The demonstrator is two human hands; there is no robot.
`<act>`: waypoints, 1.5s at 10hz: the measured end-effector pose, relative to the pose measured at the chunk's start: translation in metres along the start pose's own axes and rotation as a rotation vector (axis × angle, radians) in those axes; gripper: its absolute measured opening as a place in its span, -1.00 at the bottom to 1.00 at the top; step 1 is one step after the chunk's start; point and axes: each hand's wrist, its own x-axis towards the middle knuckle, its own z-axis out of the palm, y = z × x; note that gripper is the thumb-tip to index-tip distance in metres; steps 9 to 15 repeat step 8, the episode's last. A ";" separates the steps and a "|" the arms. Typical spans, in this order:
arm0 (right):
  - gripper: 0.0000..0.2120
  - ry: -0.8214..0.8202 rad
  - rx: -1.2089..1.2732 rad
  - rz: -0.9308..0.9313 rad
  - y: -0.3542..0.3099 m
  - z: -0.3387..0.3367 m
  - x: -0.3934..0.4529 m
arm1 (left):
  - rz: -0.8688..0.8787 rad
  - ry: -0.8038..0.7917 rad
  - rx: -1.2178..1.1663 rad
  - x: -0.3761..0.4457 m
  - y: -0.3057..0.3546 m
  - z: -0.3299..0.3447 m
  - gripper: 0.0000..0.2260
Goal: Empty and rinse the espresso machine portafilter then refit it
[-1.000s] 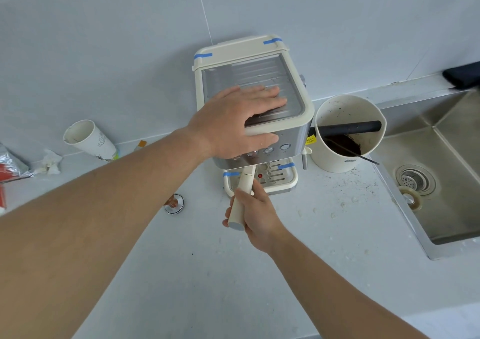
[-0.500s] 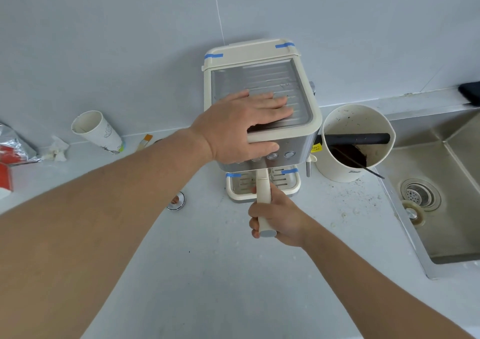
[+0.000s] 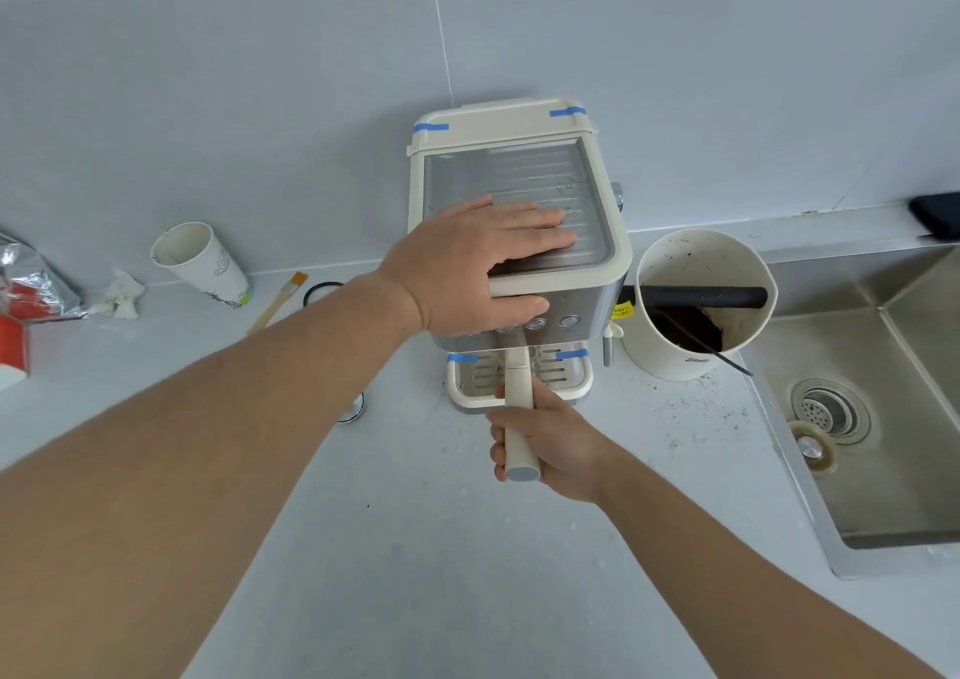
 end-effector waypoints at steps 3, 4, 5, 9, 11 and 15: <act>-0.88 0.155 -0.032 0.010 -0.005 -0.003 -0.020 | -0.036 0.029 0.025 -0.001 0.004 0.001 -0.43; -0.87 0.185 -0.076 0.009 -0.008 -0.005 -0.026 | -0.052 0.033 0.020 -0.002 0.007 0.002 -0.43; -0.78 0.203 -0.136 -0.009 -0.013 -0.010 -0.038 | -0.097 0.077 -0.026 -0.007 0.013 0.000 -0.47; -0.78 0.209 -0.112 -0.289 -0.085 -0.013 -0.118 | -0.248 0.265 -0.211 -0.034 0.030 -0.025 -0.73; -0.78 0.209 -0.112 -0.289 -0.085 -0.013 -0.118 | -0.248 0.265 -0.211 -0.034 0.030 -0.025 -0.73; -0.78 0.209 -0.112 -0.289 -0.085 -0.013 -0.118 | -0.248 0.265 -0.211 -0.034 0.030 -0.025 -0.73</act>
